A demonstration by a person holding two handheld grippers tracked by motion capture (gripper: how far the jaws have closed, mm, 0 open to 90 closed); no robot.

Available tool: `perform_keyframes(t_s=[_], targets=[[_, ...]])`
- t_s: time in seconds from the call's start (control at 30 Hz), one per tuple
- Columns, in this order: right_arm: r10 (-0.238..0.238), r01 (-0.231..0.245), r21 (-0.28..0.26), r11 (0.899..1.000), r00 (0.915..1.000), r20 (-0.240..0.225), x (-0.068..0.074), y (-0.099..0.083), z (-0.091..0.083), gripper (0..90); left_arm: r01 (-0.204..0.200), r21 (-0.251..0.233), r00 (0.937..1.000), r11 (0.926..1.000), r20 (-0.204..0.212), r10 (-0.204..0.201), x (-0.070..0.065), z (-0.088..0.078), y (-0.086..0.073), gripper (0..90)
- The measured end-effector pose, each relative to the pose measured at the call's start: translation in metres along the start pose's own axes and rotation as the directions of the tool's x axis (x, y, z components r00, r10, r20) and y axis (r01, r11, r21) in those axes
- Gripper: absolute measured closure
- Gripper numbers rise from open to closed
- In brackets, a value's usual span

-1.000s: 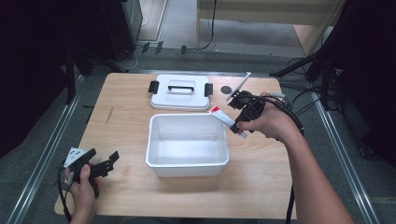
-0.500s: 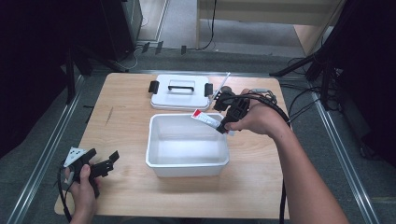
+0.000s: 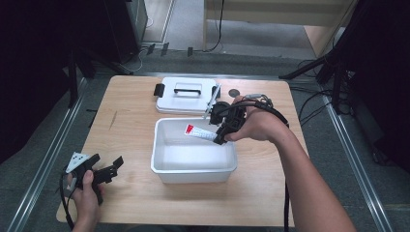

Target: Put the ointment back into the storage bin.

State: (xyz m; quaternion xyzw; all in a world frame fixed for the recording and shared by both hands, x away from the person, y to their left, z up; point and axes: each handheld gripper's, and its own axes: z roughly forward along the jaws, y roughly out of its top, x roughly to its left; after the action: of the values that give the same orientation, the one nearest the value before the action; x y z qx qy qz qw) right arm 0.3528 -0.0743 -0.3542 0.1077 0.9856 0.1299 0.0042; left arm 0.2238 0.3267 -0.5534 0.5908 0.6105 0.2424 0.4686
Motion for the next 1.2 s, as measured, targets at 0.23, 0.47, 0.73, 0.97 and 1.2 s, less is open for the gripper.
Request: perform_keyframes(t_s=[0.23,0.47,0.73,0.97,1.2], targets=[[-0.057,0.057,0.014,0.998,0.9983,-0.011,-0.001,0.003,0.013,72.9,0.002,0.000,1.0000,1.0000,0.001,-0.002,0.000,0.001,0.000,0.0],[-0.071,0.071,0.040,0.997,0.9974,-0.013,-0.001,0.002,0.024,72.9,0.003,-0.002,1.0000,1.0000,0.004,-0.003,0.000,0.000,0.000,0.0],[-0.101,0.102,0.065,0.993,0.9947,-0.020,-0.002,-0.003,0.033,72.9,0.003,-0.001,1.0000,1.0000,0.006,-0.003,0.001,0.000,0.000,0.0],[-0.139,0.141,0.080,0.987,0.9898,-0.030,0.000,-0.004,0.039,72.9,0.003,0.000,1.0000,1.0000,0.007,-0.003,0.001,0.000,0.000,0.0],[-0.136,0.140,0.102,0.985,0.9895,-0.048,0.003,-0.006,0.049,72.9,0.000,0.002,1.0000,1.0000,0.008,0.000,0.001,0.000,0.000,0.0]])
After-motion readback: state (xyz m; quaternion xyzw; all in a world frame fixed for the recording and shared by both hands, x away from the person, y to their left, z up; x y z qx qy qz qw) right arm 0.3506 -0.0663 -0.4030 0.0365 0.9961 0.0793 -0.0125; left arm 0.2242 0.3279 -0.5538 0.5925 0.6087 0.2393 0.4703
